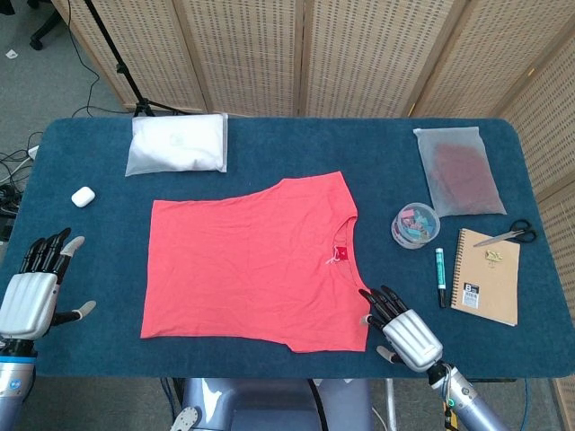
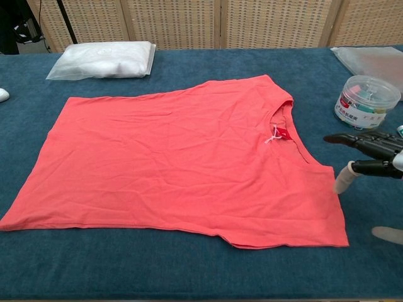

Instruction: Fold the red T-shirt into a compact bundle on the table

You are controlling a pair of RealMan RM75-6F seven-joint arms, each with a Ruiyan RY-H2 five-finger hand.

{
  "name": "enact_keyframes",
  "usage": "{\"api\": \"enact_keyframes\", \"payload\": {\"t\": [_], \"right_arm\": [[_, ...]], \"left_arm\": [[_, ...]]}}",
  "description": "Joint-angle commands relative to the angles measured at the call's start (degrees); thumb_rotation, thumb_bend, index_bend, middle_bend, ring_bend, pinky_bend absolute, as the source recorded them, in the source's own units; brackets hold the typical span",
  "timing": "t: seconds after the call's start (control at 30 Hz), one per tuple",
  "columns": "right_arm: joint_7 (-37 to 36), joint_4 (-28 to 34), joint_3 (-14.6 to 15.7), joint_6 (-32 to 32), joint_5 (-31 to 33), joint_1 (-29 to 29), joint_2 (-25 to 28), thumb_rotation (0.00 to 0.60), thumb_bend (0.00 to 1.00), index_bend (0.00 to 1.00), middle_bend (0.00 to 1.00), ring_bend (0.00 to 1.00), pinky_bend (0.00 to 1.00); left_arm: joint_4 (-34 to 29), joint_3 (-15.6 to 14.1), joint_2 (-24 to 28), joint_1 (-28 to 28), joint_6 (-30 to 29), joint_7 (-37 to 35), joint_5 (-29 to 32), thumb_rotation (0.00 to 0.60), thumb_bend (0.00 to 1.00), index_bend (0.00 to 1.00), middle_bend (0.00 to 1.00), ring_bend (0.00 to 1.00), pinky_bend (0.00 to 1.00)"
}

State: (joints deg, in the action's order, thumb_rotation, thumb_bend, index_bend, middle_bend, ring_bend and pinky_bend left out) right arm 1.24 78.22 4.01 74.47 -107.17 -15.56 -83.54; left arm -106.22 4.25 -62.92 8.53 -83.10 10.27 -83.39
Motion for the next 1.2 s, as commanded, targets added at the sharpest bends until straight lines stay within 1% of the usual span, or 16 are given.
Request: {"api": "enact_keyframes", "payload": {"t": [0.03, 0.57, 0.93, 1.07, 1.2], "right_arm": [[0.53, -0.25, 0.06, -0.23, 0.30, -0.33, -0.39, 0.600, 0.25, 0.36, 0.00, 0.00, 0.00], [3.15, -0.90, 2.40, -2.29, 0.29, -1.84, -2.64, 0.600, 0.26, 0.36, 0.00, 0.00, 0.00], [5.11, -0.84, 2.48, -3.75, 1.59, -2.75, -4.34, 0.600, 0.26, 0.36, 0.00, 0.00, 0.00], [6.09, -0.64, 1.99, -4.43, 2.60, -3.15, -4.99, 0.600, 0.32, 0.36, 0.00, 0.00, 0.00], [6.94, -0.09, 1.49, -4.57, 3.30, -3.51, -5.29, 0.600, 0.35, 0.38, 0.00, 0.00, 0.00]], "left_arm": [[0.08, -0.06, -0.12, 0.01, 0.08, 0.27, 0.12, 0.600, 0.00, 0.00, 0.00, 0.00, 0.00], [0.12, -0.01, -0.63, 0.35, 0.64, 1.24, 0.95, 0.600, 0.00, 0.00, 0.00, 0.00, 0.00], [0.11, -0.05, -0.58, 0.46, 0.86, 1.14, 1.17, 0.600, 0.00, 0.00, 0.00, 0.00, 0.00], [0.13, -0.05, -0.58, 0.49, 0.92, 1.07, 1.30, 0.600, 0.00, 0.00, 0.00, 0.00, 0.00], [0.17, 0.02, -0.60, 0.55, 0.99, 1.05, 1.49, 0.600, 0.00, 0.00, 0.00, 0.00, 0.00]]}}
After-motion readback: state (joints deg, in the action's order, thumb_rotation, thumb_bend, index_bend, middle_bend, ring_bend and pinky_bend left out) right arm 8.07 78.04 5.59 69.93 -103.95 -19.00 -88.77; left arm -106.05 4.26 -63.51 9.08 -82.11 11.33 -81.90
